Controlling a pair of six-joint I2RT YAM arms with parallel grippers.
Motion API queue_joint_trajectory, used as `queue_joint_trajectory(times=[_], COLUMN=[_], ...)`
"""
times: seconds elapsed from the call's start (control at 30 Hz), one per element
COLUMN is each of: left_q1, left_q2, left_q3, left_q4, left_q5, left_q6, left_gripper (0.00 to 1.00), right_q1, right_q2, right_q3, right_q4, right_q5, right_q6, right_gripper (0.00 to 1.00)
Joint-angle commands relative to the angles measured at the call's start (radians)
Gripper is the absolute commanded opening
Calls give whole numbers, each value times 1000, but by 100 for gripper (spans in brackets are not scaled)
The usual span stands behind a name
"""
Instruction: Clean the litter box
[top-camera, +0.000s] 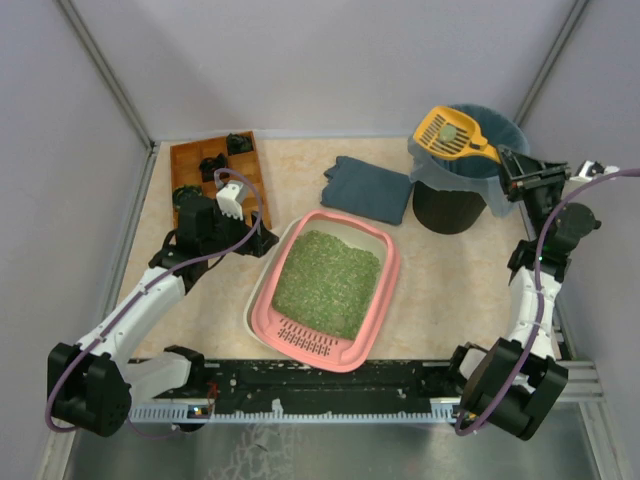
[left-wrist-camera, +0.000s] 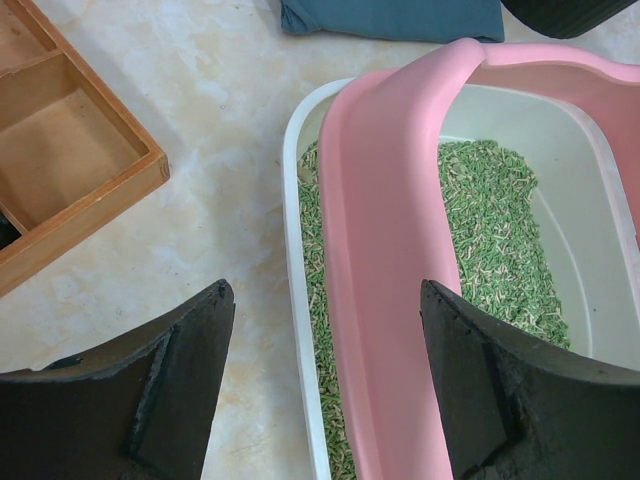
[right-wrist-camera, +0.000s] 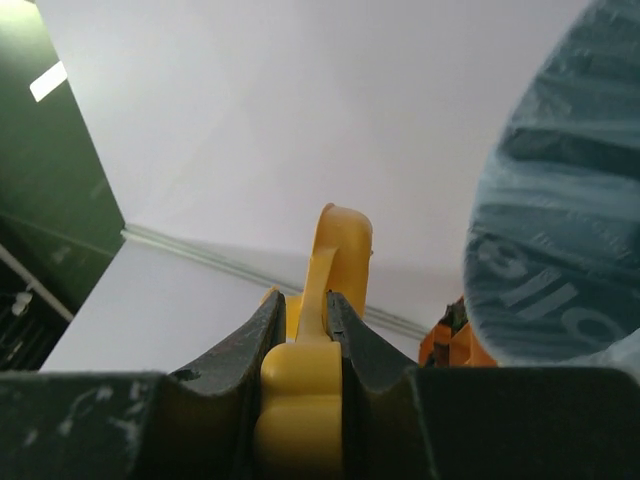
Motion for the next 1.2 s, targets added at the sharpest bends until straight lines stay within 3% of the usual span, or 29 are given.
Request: queue_joint_trajectory(times=[0.0,0.4,0.67,0.93,1.17], left_q1=[-2,-2,-2,-2,-1], left_q2=[-17,-12,-2,0,-3], left_q3=[1,5,10,9,7], left_q4=[6,-1,-9,-7,-7], left_q5=[-4,-12,-9,-6,-7], left_q6=[4,7,8,7,9], left_gripper=[80,80,80,79,79], right_q1=[-72,-86,-51,130,173], right_q2=[8,9,65,145,144], right_q3=[118,369,462,616,647], right_q4=[-74,-635,-732,-898,-935], right_q5=[61,267,304,463,542], right_q6=[-96,-686,-928,-1305,-1402], right_gripper=[0,0,0,0,0])
